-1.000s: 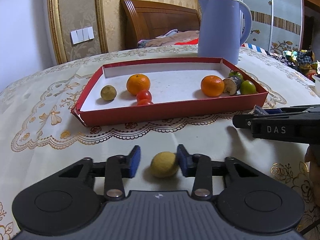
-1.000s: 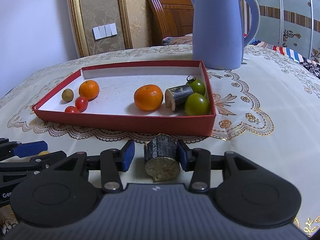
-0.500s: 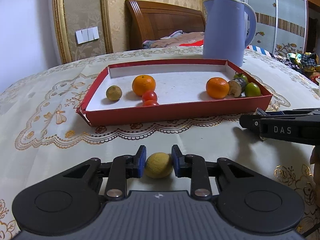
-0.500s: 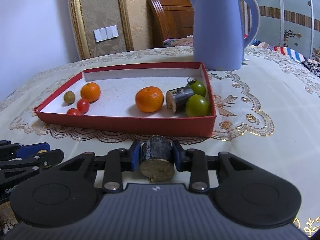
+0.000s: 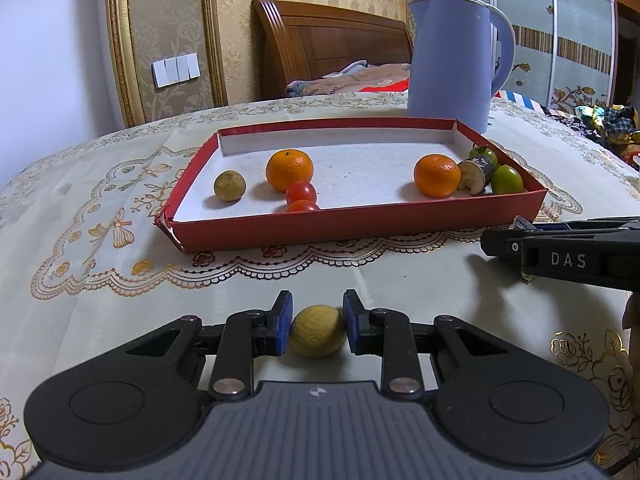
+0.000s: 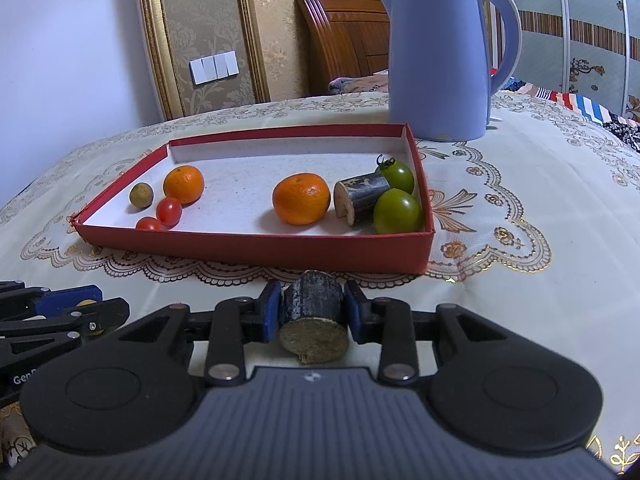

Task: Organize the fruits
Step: 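Carry the yellow fruit in the left gripper and cylinder in the right into the tray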

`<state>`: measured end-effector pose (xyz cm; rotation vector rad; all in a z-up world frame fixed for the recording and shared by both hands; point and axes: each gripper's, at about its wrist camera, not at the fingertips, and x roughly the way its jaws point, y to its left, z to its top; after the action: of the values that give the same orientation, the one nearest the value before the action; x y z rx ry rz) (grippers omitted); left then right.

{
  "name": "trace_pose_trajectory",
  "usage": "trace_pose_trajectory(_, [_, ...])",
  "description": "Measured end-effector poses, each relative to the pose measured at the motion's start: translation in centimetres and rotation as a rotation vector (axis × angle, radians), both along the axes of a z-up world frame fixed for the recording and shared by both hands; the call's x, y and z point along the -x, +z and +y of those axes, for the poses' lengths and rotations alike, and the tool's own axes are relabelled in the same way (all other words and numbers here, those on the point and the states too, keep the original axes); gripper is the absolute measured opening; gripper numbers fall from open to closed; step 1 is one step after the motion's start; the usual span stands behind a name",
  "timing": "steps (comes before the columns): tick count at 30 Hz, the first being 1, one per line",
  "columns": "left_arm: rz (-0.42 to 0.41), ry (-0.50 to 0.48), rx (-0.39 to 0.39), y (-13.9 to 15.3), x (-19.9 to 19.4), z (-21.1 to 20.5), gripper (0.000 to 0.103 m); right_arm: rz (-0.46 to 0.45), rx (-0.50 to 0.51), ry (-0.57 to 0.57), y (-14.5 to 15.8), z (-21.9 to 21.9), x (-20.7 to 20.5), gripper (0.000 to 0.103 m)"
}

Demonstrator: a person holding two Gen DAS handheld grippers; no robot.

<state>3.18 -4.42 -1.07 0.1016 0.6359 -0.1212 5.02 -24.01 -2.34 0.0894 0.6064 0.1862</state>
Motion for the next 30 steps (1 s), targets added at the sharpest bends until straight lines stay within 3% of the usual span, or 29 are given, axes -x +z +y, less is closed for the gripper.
trace_pose_trajectory(24, [-0.013,0.053,0.014,0.2,-0.2,0.8,0.027,-0.122,-0.058,-0.006,0.9,-0.8,1.8,0.032])
trace_pose_trajectory(30, [-0.038,0.054,0.063,1.3,-0.6,1.3,0.027,-0.144,-0.039,0.01,1.3,-0.5,2.0,0.032])
